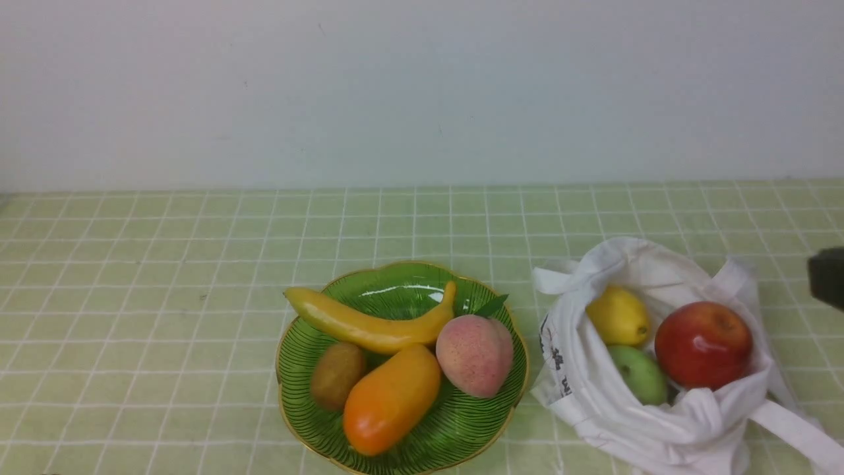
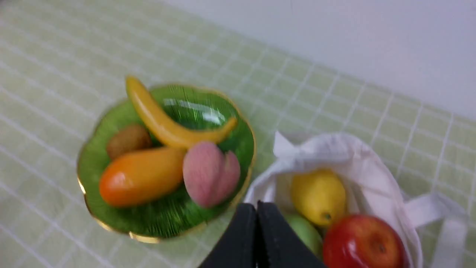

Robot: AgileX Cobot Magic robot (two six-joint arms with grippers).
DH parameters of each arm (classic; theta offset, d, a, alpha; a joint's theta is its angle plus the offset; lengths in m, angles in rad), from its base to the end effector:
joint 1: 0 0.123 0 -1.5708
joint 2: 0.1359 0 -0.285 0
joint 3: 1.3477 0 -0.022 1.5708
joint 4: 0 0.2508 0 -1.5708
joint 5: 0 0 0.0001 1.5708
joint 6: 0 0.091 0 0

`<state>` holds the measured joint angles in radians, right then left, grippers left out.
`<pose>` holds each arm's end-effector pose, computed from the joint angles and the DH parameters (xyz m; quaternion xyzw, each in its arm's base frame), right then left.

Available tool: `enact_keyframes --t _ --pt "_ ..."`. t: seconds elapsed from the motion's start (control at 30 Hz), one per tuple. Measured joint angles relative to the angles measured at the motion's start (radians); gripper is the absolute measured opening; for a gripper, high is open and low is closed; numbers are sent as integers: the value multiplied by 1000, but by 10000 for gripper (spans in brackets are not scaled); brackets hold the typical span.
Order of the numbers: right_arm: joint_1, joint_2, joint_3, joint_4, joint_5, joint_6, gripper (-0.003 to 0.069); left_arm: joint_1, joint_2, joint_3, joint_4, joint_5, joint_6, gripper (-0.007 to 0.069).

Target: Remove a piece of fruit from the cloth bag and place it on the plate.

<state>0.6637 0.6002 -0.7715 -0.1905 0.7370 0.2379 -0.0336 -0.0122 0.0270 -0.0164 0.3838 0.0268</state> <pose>0.0907 0.0562 0.3588 -0.2061 0.8258 0.1432 0.5051 0.0523 -0.0023 0.1703 0.0201 0.8079 -0.0090 0.5889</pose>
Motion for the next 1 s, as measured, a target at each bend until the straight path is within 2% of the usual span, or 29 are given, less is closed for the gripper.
enact_keyframes --t 0.1,0.2,1.0 --pt "0 -178 227 -51 -265 34 -14 0 0 0 0 0 0 -8" --pt "0 -254 355 -80 -375 57 -14 0 0 0 0 0 0 -8" --pt "0 -257 402 -95 -411 70 -14 0 0 0 0 0 0 -8"
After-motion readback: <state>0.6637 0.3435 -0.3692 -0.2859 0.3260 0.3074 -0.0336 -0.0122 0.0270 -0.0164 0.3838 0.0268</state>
